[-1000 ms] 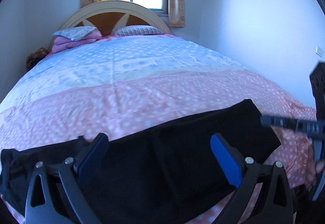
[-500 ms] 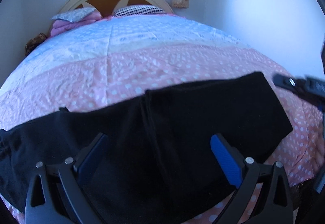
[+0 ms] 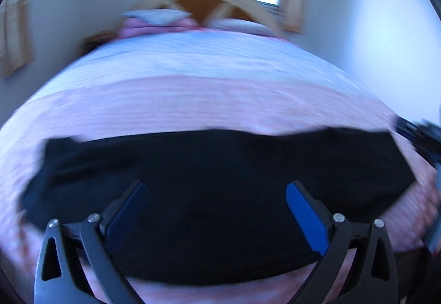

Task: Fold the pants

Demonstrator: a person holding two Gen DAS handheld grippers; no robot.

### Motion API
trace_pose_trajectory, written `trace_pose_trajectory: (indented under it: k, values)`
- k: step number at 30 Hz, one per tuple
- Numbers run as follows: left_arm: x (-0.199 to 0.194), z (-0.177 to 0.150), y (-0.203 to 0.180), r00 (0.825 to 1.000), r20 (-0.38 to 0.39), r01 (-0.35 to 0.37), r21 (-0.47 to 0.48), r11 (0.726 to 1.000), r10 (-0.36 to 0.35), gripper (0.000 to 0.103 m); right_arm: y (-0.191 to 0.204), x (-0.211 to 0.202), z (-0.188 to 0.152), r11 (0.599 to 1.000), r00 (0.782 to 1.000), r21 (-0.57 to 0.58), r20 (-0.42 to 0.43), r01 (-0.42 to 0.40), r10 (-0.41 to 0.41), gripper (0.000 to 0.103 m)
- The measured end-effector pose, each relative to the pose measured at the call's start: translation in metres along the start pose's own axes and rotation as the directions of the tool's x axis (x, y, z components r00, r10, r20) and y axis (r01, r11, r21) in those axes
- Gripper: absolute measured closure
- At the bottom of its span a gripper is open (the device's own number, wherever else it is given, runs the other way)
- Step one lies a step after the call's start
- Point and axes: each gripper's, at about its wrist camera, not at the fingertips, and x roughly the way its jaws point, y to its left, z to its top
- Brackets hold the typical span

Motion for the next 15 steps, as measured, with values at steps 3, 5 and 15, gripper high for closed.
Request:
trace_pose_trajectory:
  k: [3,5,15]
  values:
    - [-0.016,-0.007,0.07,0.986,-0.003,-0.164,-0.166,0.972,0.166,0.0,0.056,0.015,-0.024,0.993,0.995,-0.072,-0.056,-0.09,0.086,0.088]
    - [-0.026,-0.014,0.107,0.979,-0.02,-0.2,-0.291,0.935,0.203,0.0,0.092,0.035,-0.042,0.978,0.978,-0.104,-0.129,-0.178,0.165,0.088]
    - [-0.019,-0.044,0.165,0.995,-0.043,-0.1,-0.598,0.795,0.092,0.0,0.159,0.101,-0.116,0.958,0.95,-0.243,-0.304,-0.153,0.075,0.088]
